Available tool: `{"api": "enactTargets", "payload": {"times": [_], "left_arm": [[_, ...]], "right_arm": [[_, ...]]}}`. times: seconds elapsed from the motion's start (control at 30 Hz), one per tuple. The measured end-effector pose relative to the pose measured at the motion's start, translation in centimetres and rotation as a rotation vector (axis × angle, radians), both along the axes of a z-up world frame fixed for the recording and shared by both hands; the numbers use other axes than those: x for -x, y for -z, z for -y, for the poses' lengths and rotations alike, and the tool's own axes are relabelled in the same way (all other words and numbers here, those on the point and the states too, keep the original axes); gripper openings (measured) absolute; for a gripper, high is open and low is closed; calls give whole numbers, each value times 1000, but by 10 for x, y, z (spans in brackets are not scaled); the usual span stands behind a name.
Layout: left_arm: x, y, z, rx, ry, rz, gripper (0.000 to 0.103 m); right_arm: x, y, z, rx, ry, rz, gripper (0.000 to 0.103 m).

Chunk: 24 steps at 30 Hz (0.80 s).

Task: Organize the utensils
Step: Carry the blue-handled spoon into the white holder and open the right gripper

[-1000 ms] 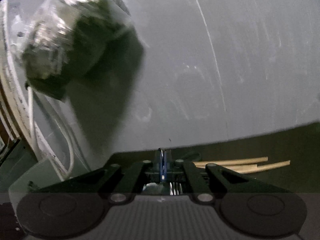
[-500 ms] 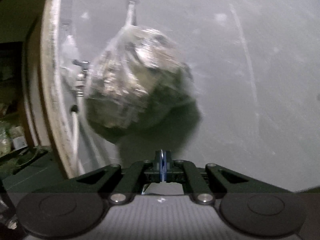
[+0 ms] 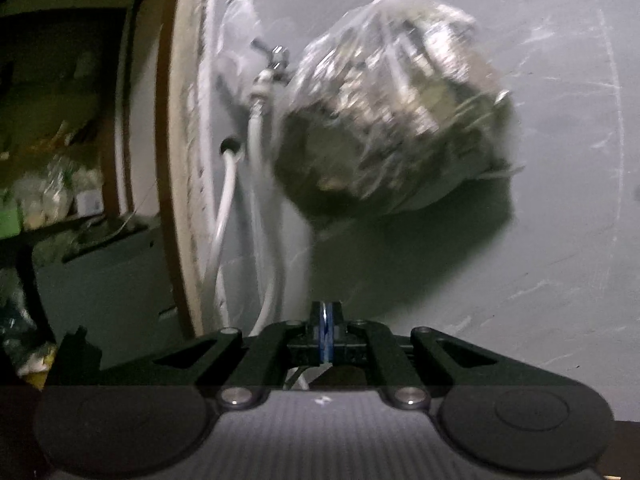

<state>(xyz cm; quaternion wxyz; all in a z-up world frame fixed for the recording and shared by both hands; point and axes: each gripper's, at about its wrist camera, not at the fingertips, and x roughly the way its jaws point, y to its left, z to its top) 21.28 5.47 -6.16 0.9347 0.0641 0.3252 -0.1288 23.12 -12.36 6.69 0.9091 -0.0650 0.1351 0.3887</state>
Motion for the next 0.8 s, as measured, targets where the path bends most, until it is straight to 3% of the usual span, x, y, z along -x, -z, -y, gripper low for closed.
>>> {"api": "enactTargets", "payload": {"times": [0.3, 0.53, 0.63, 0.7, 0.8], "left_arm": [[0, 0, 0, 0, 1, 0, 77], [-1, 0, 0, 0, 2, 0, 76], [-2, -1, 0, 2, -1, -3, 76], [-2, -1, 0, 2, -1, -3, 76], [-3, -2, 0, 3, -1, -3, 76]], "right_arm": [[10, 22, -18, 109, -61, -22, 3], [6, 32, -20, 146, -46, -72, 5], [3, 29, -14, 112, -36, -89, 19], [0, 25, -6, 74, -17, -95, 38], [-5, 20, 12, 19, 46, -97, 53]]}}
